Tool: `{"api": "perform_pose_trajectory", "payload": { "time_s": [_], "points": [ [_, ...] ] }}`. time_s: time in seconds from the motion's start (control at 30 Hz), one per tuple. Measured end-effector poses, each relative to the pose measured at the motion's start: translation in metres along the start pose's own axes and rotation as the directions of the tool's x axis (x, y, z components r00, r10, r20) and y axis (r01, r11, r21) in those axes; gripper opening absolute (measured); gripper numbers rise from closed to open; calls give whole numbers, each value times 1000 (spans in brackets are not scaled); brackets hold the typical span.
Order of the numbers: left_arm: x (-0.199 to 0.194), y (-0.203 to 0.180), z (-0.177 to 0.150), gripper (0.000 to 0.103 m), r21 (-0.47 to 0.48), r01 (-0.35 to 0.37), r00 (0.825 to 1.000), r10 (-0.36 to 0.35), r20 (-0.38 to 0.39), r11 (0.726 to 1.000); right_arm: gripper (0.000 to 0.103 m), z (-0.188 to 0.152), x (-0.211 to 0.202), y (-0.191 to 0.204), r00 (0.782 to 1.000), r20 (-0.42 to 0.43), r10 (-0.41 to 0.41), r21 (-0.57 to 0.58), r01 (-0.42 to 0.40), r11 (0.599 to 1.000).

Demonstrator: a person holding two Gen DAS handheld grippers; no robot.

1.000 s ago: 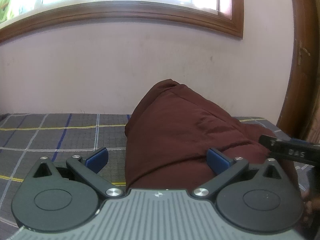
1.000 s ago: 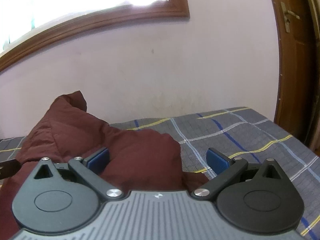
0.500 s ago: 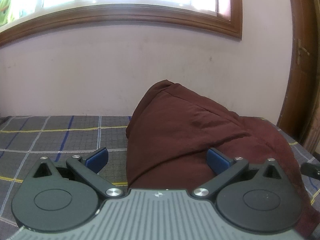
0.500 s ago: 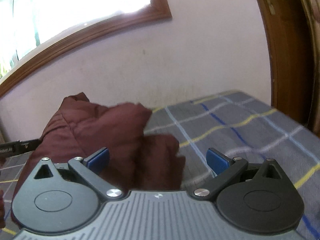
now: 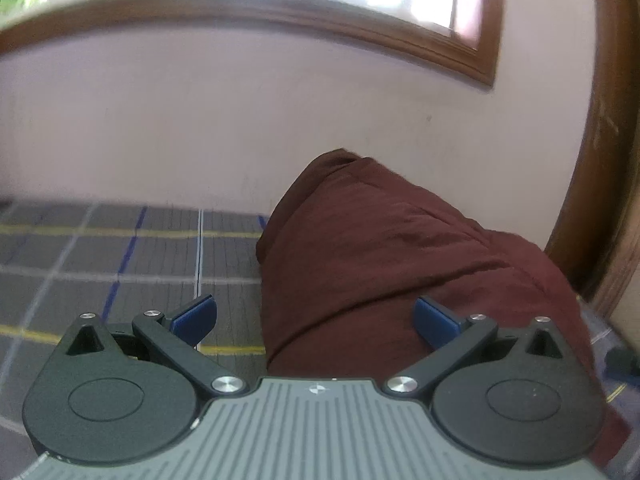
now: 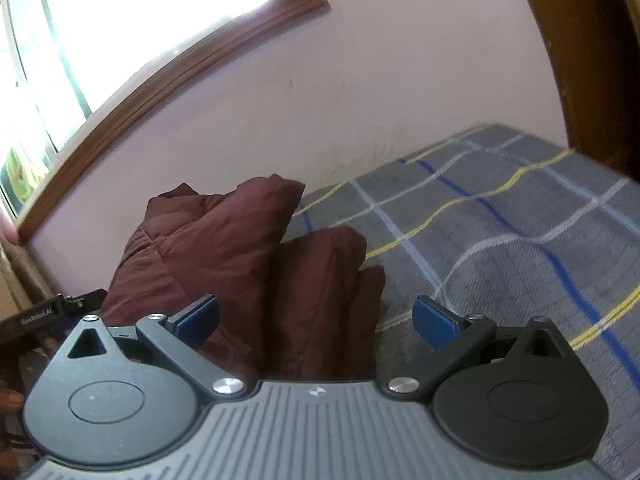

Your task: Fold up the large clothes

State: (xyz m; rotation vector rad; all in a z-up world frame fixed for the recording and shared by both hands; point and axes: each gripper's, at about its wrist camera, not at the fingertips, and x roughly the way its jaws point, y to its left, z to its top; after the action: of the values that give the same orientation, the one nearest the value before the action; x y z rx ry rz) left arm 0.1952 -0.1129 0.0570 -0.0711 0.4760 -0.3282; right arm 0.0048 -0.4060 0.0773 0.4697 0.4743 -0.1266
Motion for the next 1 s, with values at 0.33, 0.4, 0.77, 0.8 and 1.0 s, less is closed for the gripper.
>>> {"api": "perform_pose_trajectory", "payload": {
  "time_s": [0.33,0.4,0.77,0.8,1.0],
  "points": [
    [9,62,3,103,-181,77,994,-90,-61,980,103,7,12,-27,990,-87,112,100,-103,990],
    [14,63,4,103,-161,91,990,-107,-90,983,103,9,22,-26,984,-128,121,103,-109,989],
    [59,93,-9,103,-391,311,896,-404,-183,866,103,11,71,-45,934,-227,276,243,-220,945],
    [64,94,-11,103,-406,323,887,-422,-184,855,103,11,77,-47,928,-235,290,256,-229,939],
    [84,83,-18,103,-449,434,811,-556,-183,781,103,8,103,-50,860,-272,431,351,-329,877]
  ]
}}
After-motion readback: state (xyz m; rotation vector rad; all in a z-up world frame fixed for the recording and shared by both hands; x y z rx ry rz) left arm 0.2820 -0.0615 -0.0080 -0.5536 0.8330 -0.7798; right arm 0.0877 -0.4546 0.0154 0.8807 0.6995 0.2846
